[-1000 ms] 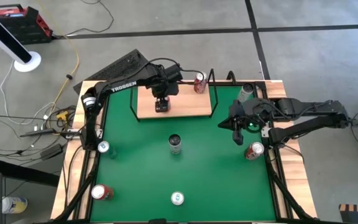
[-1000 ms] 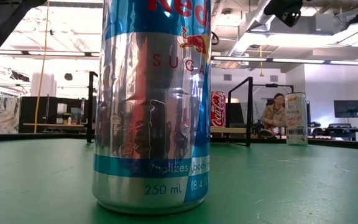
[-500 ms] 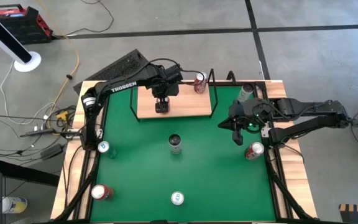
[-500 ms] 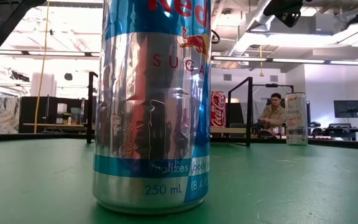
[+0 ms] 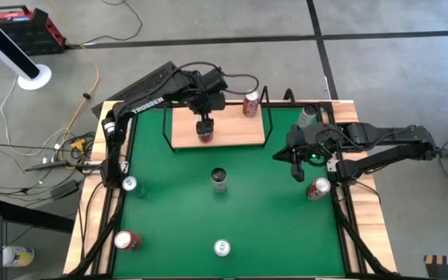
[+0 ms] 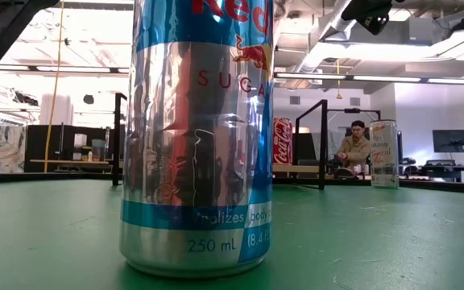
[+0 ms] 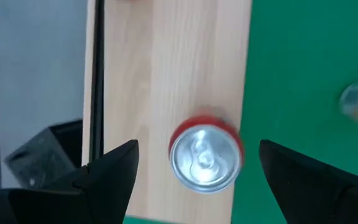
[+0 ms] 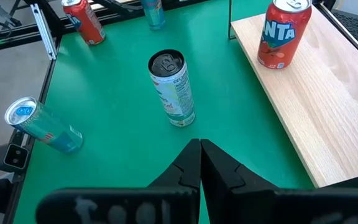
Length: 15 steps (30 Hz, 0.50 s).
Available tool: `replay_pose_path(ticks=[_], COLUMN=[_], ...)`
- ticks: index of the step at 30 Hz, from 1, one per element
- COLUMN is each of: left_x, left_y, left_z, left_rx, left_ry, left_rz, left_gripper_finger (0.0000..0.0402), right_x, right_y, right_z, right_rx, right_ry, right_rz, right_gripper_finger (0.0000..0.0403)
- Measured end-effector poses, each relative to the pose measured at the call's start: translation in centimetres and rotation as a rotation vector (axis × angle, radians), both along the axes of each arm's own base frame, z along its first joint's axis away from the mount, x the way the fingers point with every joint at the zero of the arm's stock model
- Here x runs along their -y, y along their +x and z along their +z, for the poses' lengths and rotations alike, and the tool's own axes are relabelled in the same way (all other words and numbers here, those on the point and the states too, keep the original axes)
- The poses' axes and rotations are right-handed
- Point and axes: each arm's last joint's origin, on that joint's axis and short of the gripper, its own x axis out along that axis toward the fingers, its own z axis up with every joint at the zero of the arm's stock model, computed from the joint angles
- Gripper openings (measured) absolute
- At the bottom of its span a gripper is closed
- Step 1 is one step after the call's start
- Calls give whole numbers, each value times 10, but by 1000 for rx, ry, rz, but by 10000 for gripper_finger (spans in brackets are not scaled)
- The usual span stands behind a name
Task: Place canned beverage on shelf
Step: Put the top orange soda can on the shelf
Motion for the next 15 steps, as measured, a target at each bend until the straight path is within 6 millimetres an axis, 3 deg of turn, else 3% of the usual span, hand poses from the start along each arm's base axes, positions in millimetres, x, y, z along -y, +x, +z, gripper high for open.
replay_pose_path(ticks=[7,15], left_x=[13,39], left_y=[-12,-66], left_z=[46,78], left_rx=[163,221], left_ry=[-58,-153], left_rz=[39,138], left_gripper_finger=[316,316], right_x=[0,0], right_y=[0,11], right_z=[0,6], right_rx=[2,100], right_ry=[-6,-20], right_rz=[4,15], right_gripper_finger=[30,30])
